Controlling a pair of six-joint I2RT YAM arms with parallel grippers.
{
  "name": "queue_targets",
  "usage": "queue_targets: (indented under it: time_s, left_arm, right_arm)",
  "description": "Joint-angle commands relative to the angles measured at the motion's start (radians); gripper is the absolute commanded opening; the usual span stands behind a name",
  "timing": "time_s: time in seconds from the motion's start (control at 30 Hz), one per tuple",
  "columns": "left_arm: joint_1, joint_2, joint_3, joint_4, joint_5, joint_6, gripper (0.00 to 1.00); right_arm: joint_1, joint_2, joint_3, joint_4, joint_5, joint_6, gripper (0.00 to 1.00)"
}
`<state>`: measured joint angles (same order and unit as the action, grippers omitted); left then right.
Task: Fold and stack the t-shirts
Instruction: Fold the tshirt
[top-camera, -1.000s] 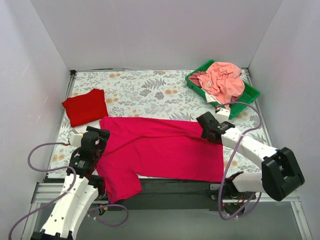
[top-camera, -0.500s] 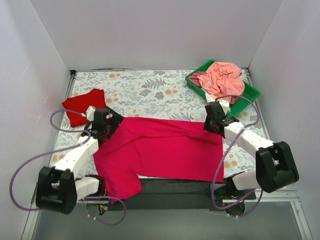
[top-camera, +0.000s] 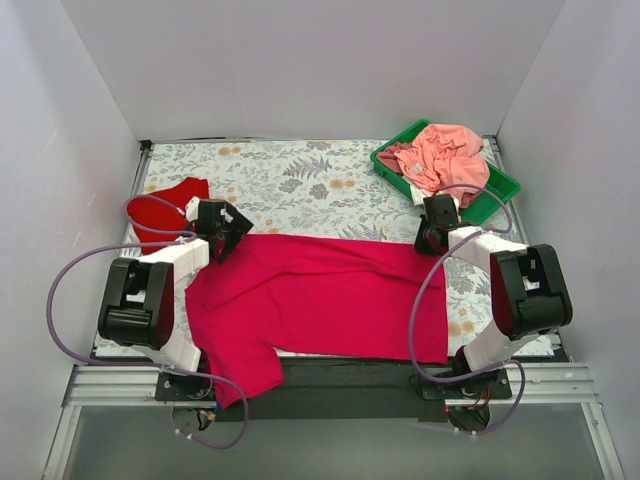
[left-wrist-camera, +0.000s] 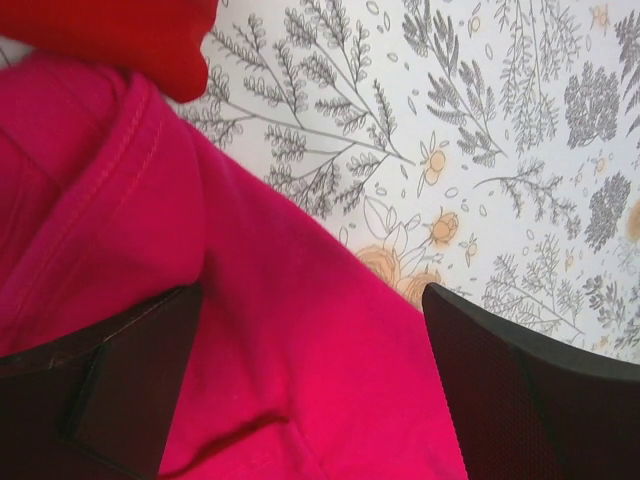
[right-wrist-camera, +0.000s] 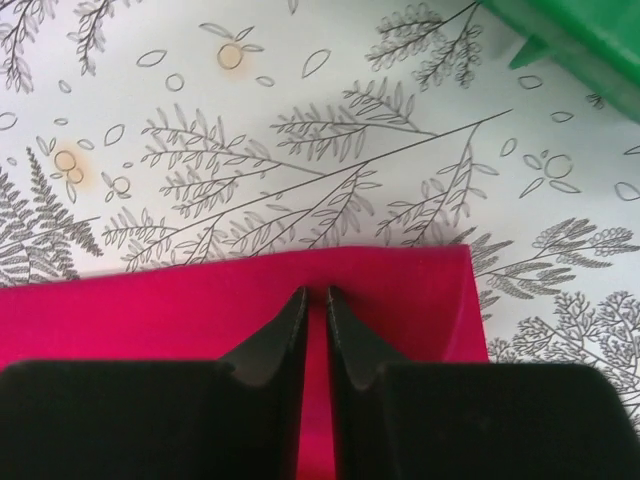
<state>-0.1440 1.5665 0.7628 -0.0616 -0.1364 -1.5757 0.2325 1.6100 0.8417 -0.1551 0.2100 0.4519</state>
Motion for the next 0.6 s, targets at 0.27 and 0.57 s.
queue_targets:
  time_s: [0.27, 0.57]
  left_arm:
    - [0.061, 0.075, 0.036, -0.009, -0.023, 0.063, 0.92]
    - [0.063, 0.107, 0.101, 0.006, 0.104, 0.105, 0.92]
  right_arm:
    - [-0.134, 0.071, 0.042, 0.031, -0.003, -0.110, 0.19]
    - [-0.140, 0.030, 0.129, 0.060, -0.153, -0.203, 0.19]
